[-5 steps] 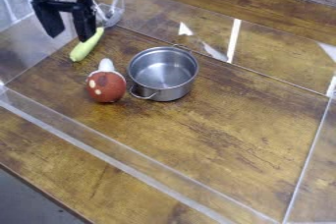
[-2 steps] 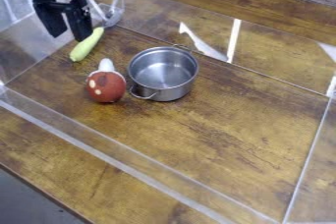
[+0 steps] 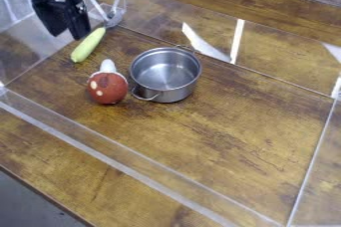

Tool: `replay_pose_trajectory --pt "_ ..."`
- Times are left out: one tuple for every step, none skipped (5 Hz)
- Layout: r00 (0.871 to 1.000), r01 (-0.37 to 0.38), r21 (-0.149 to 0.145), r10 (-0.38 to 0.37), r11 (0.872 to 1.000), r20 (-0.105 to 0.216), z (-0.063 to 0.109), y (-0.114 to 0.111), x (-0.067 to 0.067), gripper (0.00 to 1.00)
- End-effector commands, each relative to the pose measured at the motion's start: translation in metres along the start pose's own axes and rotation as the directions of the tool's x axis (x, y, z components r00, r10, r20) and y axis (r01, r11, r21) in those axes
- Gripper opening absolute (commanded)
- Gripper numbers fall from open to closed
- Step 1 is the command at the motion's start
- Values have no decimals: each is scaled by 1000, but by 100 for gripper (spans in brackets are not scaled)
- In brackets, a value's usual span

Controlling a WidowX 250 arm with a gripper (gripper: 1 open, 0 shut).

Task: Move the green spoon to the right

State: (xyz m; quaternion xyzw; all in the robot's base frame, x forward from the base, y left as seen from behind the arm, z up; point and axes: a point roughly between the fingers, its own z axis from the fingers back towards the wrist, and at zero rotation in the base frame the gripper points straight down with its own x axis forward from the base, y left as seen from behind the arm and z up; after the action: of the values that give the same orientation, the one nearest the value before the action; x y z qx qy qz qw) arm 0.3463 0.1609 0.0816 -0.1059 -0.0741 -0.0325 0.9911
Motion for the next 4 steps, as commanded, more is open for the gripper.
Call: replay_pose_trajectory --pt "996 -12 27 10 1000 89 16 16 12 100" --pt "995 42 -6 -42 999 91 14 24 17 100" --pt "992 90 -40 -85 995 96 12 31 23 100" --pt "987 132 -69 -125 989 98 10 39 30 100"
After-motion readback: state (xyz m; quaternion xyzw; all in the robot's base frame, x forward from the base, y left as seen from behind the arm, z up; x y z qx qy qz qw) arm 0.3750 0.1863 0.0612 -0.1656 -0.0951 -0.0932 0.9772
